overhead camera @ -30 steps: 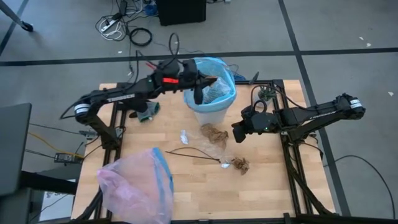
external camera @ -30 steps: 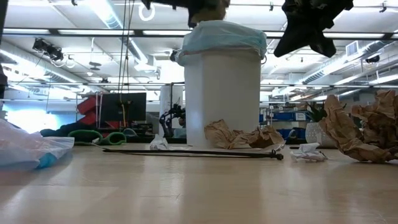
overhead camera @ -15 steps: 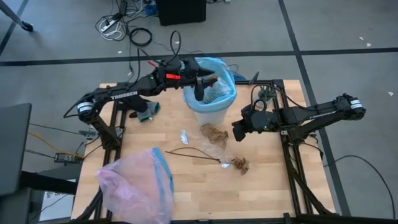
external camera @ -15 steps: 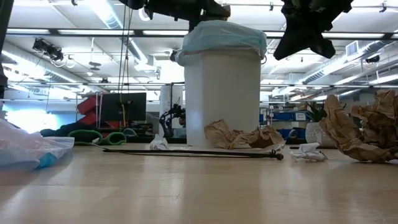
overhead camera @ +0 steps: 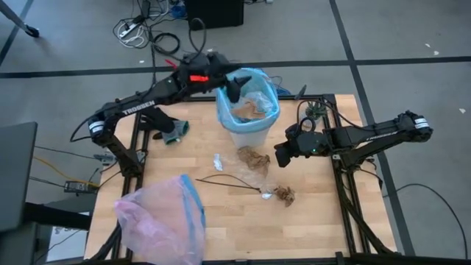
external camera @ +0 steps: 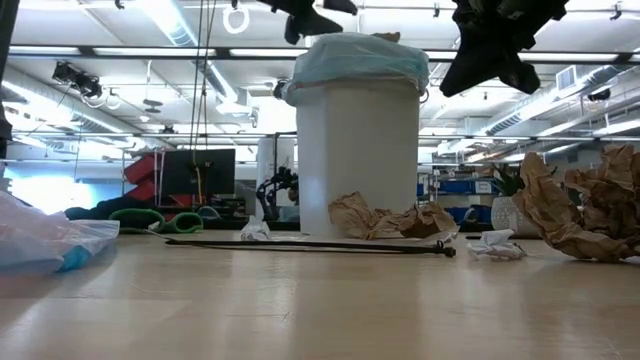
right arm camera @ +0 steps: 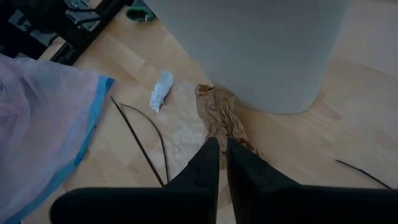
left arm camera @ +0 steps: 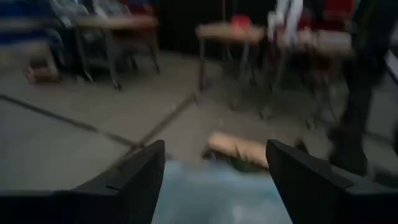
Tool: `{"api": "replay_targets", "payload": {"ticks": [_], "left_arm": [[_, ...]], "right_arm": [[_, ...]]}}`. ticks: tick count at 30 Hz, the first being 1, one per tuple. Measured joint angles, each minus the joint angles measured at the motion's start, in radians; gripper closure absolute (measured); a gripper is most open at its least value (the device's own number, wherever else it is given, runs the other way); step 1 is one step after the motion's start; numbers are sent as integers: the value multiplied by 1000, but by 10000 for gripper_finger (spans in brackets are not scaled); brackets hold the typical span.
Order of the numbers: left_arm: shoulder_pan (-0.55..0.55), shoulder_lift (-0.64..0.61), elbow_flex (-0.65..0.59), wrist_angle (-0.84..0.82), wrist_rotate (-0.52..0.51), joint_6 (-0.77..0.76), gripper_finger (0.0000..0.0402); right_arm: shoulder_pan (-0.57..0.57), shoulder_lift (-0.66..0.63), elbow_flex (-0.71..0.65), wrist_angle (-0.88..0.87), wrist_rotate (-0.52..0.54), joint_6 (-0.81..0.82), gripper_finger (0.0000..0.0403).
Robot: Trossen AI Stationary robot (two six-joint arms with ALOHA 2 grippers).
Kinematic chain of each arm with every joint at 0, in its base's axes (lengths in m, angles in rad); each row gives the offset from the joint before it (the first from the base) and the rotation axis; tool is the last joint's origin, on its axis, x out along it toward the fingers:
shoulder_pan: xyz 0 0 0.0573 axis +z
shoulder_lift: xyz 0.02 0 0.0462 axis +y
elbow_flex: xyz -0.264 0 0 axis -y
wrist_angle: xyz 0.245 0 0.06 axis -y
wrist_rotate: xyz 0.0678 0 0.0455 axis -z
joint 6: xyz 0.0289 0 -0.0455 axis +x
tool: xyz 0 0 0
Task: Place trash/remove bag and relplace
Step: Put the white paper into the trash bin
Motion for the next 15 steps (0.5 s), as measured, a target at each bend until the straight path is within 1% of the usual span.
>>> {"api": "replay_targets", "payload": {"ticks": [5, 7, 10, 13, 15], "left_arm": [[-6, -64, 68, -306, 139, 69, 153], [-10, -100, 96, -434, 174, 95, 167], [-33, -172, 139, -621, 189, 133, 183], [-60, -248, 149, -772, 189, 135, 193], [-84, -275, 140, -856, 159, 123, 196]], "right_arm": [[1, 0, 0, -6, 0, 5, 380], [-1, 0, 0, -11, 1, 3, 380], [-7, 0, 0, -11, 5, -4, 380], [-15, 0, 0, -17, 6, -11, 380], [-21, 0, 0, -17, 6, -19, 380]]}}
